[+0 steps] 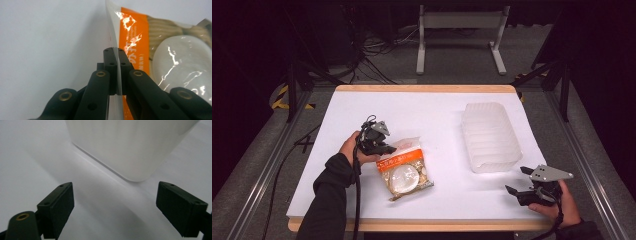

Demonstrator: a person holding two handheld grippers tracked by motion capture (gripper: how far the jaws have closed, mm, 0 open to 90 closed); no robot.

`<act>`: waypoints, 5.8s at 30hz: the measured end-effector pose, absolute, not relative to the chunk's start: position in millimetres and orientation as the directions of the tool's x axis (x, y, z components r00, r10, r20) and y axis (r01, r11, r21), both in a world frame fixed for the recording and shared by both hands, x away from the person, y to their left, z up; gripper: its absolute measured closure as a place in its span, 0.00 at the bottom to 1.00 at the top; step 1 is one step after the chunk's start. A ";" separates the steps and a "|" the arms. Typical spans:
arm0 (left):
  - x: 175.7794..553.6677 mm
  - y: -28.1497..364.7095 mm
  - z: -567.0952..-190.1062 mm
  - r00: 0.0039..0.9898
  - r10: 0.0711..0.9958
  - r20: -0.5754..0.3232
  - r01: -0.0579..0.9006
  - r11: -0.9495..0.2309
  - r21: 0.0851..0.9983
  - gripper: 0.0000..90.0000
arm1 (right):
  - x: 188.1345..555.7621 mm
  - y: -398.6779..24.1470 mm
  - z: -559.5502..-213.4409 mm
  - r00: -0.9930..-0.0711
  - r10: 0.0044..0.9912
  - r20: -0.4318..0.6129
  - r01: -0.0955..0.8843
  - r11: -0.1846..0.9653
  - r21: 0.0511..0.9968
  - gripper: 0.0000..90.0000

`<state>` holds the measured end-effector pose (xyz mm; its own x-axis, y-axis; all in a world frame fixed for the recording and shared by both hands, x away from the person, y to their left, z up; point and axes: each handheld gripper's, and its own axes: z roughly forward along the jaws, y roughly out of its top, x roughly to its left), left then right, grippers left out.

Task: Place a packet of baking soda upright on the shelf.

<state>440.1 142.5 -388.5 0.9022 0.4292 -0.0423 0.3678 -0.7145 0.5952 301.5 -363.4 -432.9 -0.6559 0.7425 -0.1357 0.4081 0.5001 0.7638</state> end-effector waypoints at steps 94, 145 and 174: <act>397.7 -9.2 -247.8 0.937 0.320 0.140 -0.009 -0.377 0.926 1.00 | 303.0 -370.6 -430.1 -0.602 0.791 -0.107 0.397 0.413 0.820 0.16; 416.6 -115.0 -290.0 0.983 0.185 0.000 0.048 -0.255 0.966 1.00 | 291.2 -378.6 -433.6 -0.578 0.808 -0.116 0.420 0.416 0.806 0.16; 434.9 -132.2 -310.1 0.982 0.157 -0.106 0.120 -0.080 0.990 1.00 | 290.6 -379.4 -433.9 -0.579 0.808 -0.110 0.420 0.411 0.809 0.16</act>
<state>434.9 -132.2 -310.1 0.9818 0.1572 -0.1065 0.1200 -0.0796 0.9896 290.6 -379.4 -433.9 -0.5786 0.8082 -0.1097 0.4204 0.4109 0.8090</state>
